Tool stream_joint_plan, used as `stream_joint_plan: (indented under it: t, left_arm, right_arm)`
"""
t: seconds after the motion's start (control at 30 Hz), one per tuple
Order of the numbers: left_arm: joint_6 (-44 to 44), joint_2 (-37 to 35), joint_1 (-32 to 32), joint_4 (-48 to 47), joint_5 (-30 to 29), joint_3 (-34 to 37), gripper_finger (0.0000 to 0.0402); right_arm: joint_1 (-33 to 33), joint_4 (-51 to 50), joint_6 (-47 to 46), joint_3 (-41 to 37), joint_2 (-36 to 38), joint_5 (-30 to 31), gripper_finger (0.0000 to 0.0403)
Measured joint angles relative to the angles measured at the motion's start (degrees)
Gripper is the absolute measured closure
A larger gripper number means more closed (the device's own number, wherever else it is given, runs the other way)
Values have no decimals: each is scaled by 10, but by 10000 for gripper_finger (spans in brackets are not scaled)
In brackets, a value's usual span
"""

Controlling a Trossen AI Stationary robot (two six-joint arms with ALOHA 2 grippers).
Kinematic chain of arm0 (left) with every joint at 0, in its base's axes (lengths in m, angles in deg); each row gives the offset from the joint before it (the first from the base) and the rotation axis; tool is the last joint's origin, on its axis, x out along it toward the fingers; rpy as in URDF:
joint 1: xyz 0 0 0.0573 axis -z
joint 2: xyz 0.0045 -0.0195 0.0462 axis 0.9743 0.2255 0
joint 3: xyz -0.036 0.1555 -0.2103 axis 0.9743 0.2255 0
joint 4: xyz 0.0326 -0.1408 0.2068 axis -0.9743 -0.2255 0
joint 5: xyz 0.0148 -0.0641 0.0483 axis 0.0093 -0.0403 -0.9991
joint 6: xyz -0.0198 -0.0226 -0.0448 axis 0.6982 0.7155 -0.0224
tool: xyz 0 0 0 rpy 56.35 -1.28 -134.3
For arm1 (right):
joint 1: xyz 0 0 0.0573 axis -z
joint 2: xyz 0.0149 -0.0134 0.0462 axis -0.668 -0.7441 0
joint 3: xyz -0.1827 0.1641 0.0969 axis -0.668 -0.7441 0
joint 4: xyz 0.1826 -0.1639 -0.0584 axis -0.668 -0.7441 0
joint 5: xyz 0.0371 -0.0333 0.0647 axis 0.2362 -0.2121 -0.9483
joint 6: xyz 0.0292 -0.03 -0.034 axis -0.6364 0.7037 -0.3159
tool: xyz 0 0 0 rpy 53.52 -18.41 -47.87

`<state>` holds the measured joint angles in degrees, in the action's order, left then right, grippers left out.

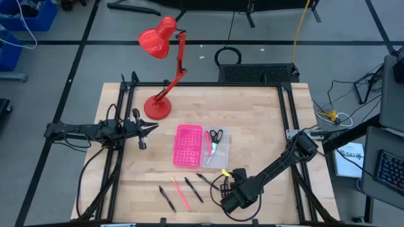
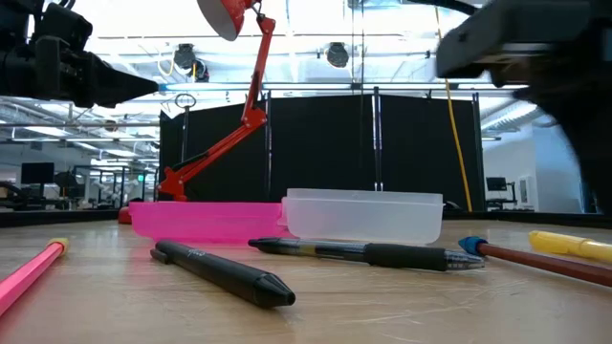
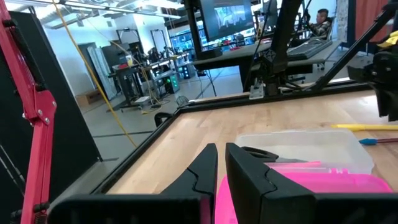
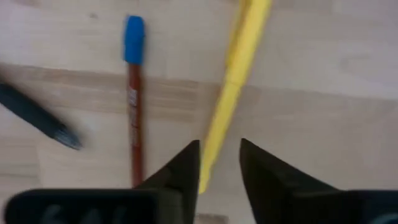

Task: Pick & place school supplies into a supply box
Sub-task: Put the yellow pen into the pink supply box

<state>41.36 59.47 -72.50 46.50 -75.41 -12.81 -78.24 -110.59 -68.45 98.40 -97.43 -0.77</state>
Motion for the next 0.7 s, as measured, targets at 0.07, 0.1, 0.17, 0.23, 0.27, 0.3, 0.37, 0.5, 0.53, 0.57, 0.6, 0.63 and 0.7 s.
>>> stream_joint_plan:
  t: [0.07, 0.1, 0.17, 0.23, 0.27, 0.3, 0.37, 0.5, 0.53, 0.57, 0.6, 0.63, 0.7]
  left_arm:
    - [0, 0, 0, 0, 0, 0, 360]
    - [0, 0, 0, 0, 0, 0, 360]
    - [0, 0, 0, 0, 0, 0, 360]
    - [0, 0, 0, -1, 0, 0, 360]
    - [0, 0, 0, -1, 0, 0, 360]
    - [0, 0, 0, -1, 0, 0, 360]
    - [-3, 0, 0, -1, 0, 0, 360]
    - [-3, 0, 0, -1, 0, 0, 360]
    - [-3, 0, 0, -1, 0, 0, 360]
    - [-3, 0, 0, -2, 0, 0, 360]
    - [-3, 0, 0, -2, 0, 0, 360]
    - [-4, 0, 0, -2, 0, 0, 360]
    - [-6, 1, 0, -2, 0, 0, 360]
  right_arm:
    - [7, -1, 15, 0, 0, -1, 256]
    - [11, -5, 15, 0, 0, -1, 245]
    - [17, -10, 16, 0, 0, -2, 228]
    - [23, -10, 25, 0, 0, -4, 219]
    - [24, -10, 30, 0, 0, -5, 218]
    - [25, -11, 33, 0, 0, -5, 217]
    - [26, -7, 38, -8, 1, -6, 219]
    - [26, 31, 38, -51, 1, -44, 234]
    - [26, 53, 36, -65, 1, -56, 238]
    - [24, 83, 34, -81, 5, -68, 242]
    - [22, 104, 33, -95, 6, -72, 245]
    - [19, 124, 32, -108, 6, -72, 247]
    - [16, 173, 41, -133, 8, -76, 253]
